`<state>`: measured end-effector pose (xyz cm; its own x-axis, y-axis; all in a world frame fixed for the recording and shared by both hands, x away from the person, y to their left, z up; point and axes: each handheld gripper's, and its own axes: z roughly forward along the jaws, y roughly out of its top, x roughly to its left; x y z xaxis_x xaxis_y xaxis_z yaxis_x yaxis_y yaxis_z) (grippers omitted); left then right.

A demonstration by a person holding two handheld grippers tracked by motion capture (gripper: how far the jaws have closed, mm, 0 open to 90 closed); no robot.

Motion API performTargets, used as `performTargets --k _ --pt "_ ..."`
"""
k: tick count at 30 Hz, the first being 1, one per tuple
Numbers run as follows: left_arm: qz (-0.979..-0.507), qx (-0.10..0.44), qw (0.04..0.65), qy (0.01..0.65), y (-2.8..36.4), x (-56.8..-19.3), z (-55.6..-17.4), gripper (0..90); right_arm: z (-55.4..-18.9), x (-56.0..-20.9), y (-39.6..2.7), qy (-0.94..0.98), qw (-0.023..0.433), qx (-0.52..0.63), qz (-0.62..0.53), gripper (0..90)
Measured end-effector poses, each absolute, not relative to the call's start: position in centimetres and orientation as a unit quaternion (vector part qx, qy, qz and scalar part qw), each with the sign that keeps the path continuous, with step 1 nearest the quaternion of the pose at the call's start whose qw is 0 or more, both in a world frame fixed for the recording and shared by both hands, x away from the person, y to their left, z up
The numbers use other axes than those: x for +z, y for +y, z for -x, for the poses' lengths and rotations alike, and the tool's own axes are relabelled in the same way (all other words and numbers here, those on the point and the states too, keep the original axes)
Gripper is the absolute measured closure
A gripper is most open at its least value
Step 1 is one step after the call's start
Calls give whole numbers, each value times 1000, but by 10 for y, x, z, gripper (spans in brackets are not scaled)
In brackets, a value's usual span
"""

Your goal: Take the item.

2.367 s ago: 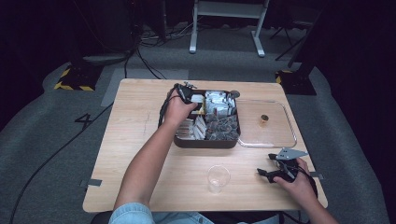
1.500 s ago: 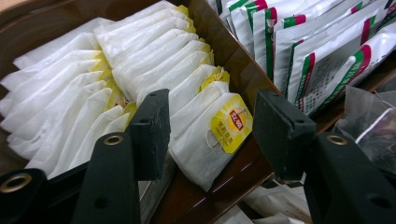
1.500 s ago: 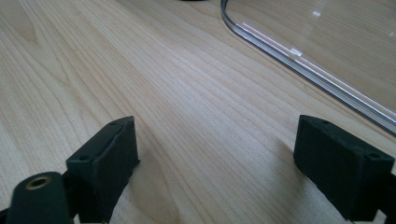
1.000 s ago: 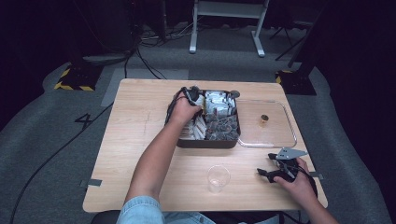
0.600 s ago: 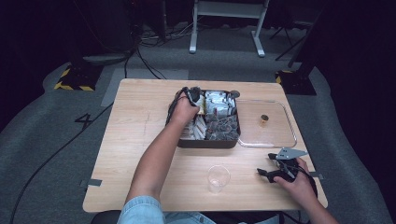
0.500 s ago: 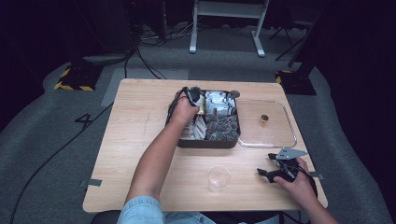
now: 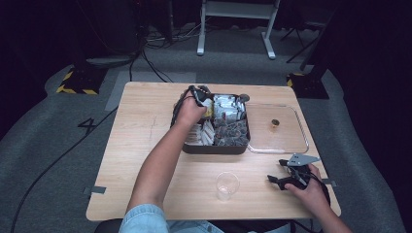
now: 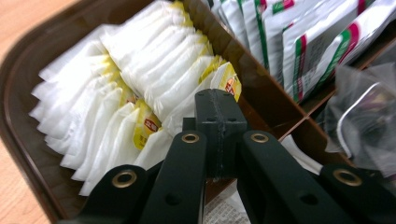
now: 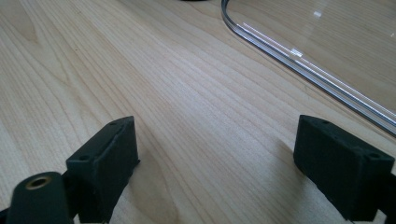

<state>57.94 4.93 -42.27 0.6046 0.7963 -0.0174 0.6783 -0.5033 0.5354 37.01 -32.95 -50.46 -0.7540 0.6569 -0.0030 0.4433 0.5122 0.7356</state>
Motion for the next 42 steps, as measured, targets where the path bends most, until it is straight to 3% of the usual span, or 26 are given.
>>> performTargets --k 22,42 --pt "-847 130 322 402 64 -375 -551 900 -370 -505 -329 858 142 376 -321 137" --pt "-844 123 385 353 81 -333 -470 900 -371 -505 -330 860 140 377 -314 137"
